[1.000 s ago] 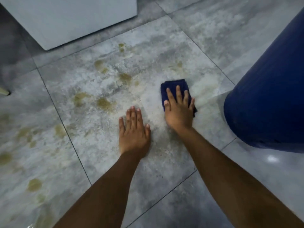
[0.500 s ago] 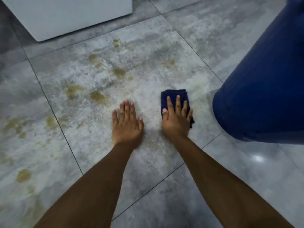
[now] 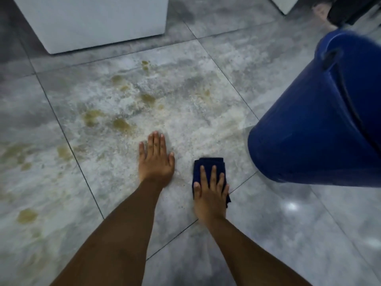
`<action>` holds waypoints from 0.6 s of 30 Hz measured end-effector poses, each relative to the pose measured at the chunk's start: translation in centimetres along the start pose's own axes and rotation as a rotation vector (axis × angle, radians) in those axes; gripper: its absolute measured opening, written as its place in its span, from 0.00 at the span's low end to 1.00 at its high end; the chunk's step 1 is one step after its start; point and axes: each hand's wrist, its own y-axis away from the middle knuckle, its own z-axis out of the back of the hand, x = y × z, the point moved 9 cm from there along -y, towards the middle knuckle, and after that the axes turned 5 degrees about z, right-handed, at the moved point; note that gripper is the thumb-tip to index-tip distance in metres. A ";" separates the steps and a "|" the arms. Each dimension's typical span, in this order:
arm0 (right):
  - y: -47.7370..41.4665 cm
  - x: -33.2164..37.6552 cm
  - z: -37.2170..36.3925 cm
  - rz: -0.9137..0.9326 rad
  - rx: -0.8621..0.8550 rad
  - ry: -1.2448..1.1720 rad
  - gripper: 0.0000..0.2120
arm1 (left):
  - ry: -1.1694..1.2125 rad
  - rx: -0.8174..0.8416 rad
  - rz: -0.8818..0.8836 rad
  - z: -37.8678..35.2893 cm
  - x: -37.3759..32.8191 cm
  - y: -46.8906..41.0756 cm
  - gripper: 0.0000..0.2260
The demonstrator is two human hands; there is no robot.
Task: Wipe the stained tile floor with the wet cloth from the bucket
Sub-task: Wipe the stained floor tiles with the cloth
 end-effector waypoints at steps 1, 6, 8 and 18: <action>-0.8 -0.4 0.9 0.014 0.030 0.026 0.26 | 0.005 0.007 -0.014 0.1 -0.3 0.6 0.29; -1.7 -5.5 4.4 -0.220 -0.107 -0.071 0.26 | 0.034 -0.026 0.017 1.0 0.0 0.4 0.29; 1.5 -4.4 2.5 -0.270 -0.115 -0.050 0.25 | -0.001 0.000 0.024 0.6 0.9 0.8 0.29; -13.6 -3.6 8.1 0.011 -0.137 -0.030 0.26 | -0.005 -0.010 -0.013 3.3 -4.8 -3.5 0.30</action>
